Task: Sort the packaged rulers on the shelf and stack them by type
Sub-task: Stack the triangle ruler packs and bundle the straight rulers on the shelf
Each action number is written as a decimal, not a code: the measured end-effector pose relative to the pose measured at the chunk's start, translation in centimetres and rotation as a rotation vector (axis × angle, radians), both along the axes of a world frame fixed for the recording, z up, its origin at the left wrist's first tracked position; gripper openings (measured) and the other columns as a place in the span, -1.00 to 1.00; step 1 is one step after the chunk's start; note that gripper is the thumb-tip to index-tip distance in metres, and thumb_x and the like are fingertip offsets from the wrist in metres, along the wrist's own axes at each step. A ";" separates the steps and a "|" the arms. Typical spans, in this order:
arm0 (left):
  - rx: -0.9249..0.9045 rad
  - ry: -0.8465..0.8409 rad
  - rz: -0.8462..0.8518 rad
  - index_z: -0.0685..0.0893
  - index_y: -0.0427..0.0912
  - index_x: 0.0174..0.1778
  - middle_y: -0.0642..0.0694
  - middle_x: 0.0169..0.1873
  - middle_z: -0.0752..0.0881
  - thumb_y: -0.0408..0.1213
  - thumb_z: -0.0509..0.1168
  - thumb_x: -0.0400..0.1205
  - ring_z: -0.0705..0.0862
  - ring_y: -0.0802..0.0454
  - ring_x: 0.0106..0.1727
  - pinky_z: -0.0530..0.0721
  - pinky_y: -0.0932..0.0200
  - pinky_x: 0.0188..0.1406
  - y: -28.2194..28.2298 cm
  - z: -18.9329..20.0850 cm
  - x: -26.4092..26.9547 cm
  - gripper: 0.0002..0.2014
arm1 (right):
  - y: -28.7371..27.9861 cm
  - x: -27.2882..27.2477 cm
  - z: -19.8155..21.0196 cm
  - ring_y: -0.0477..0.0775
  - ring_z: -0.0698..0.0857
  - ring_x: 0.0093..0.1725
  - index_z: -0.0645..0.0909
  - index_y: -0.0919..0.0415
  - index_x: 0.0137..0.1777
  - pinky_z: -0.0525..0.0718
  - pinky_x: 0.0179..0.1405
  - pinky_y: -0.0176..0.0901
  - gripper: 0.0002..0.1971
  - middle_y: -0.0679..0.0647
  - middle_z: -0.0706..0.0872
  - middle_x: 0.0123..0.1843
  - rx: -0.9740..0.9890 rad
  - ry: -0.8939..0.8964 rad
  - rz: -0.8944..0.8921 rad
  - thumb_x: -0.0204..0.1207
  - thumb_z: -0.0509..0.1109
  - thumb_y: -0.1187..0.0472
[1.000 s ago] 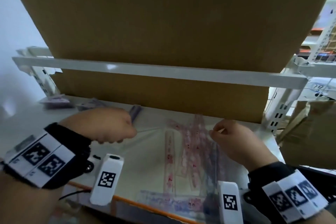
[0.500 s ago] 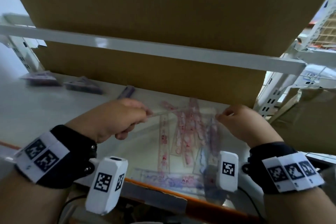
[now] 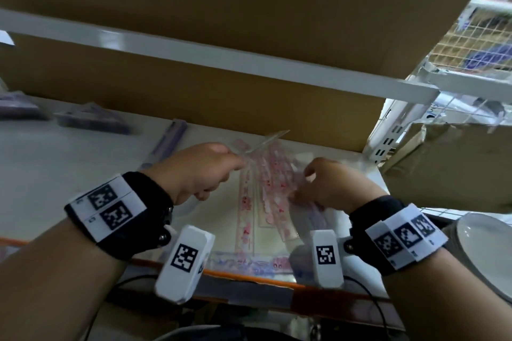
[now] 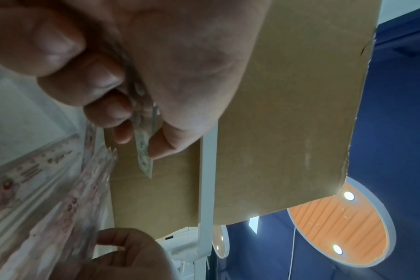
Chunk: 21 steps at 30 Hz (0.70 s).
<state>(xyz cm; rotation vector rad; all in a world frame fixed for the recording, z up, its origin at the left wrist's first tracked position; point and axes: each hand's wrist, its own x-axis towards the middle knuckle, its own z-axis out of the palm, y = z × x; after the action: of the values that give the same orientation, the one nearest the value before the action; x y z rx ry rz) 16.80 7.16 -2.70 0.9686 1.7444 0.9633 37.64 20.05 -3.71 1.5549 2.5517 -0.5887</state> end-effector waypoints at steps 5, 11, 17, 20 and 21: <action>0.000 -0.014 -0.113 0.62 -0.15 -0.14 -0.06 -0.49 0.44 -0.03 0.33 0.58 0.28 0.07 -0.60 0.22 0.21 -0.61 1.1 -0.4 -0.2 -0.76 | 0.7 1.2 -1.0 0.08 0.63 -0.62 0.63 0.33 -0.18 0.55 -0.58 -0.24 -0.86 0.15 0.74 -0.52 -0.230 0.381 -0.284 0.45 0.52 0.28; 0.039 -0.046 -0.154 0.51 -0.16 -0.15 -0.02 -0.58 0.49 -0.12 0.37 0.66 0.34 0.08 -0.65 0.32 0.24 -0.68 1.0 -2.1 -1.1 -0.77 | 0.6 4.6 -1.0 0.03 0.60 -0.64 0.65 0.39 -0.07 0.52 -0.47 -0.20 -0.72 0.22 0.80 -0.42 -0.291 0.701 -0.613 0.63 0.41 0.12; -0.030 0.601 -0.118 0.53 -0.08 -0.22 -0.07 -0.38 0.66 0.19 0.28 0.59 0.59 -0.01 -0.39 0.36 0.14 -0.50 1.0 -1.8 -2.0 -0.63 | -0.1 4.6 -1.4 0.02 0.40 -0.70 0.69 0.28 -0.10 0.28 -0.69 -0.37 -0.62 0.06 0.55 -0.62 -0.232 0.661 -0.640 0.67 0.29 -0.05; -0.055 0.791 -0.175 0.44 -0.08 -0.27 -0.01 -0.38 0.55 0.20 0.23 0.58 0.52 0.05 -0.36 0.28 0.14 -0.50 1.0 -2.1 -2.3 -0.61 | -0.7 3.9 -1.1 0.01 0.36 -0.68 0.67 0.27 -0.09 0.26 -0.68 -0.37 -0.56 0.13 0.50 -0.56 -0.379 0.789 -0.666 0.67 0.21 -0.12; -0.061 0.835 -0.199 0.43 -0.08 -0.28 0.01 -0.38 0.54 0.20 0.21 0.58 0.51 0.07 -0.36 0.28 0.15 -0.49 0.9 -2.4 -2.4 -0.60 | -1.0 3.7 -0.8 0.01 0.35 -0.67 0.67 0.27 -0.08 0.26 -0.67 -0.37 -0.56 0.13 0.49 -0.55 -0.430 0.844 -0.667 0.67 0.20 -0.11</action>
<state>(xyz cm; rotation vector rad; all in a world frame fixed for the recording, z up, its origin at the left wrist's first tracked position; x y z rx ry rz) 14.39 8.09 -5.06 1.6125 2.2581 0.3737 41.29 19.05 -4.56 2.2752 1.9588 -2.0732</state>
